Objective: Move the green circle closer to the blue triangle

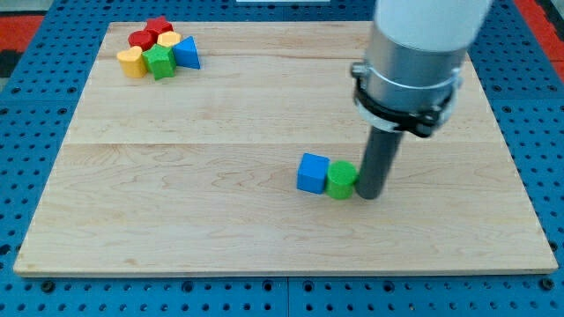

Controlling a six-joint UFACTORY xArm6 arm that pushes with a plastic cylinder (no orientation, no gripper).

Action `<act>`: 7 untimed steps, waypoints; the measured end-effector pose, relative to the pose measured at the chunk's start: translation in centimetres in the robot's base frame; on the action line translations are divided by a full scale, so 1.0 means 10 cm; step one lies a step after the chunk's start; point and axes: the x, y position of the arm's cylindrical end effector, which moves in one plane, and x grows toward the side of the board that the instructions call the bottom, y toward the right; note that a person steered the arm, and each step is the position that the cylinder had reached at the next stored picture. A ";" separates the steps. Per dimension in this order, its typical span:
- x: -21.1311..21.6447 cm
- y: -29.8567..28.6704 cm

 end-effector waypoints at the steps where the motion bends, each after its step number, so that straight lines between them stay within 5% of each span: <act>1: -0.16 -0.45; 7: -1.52 -2.45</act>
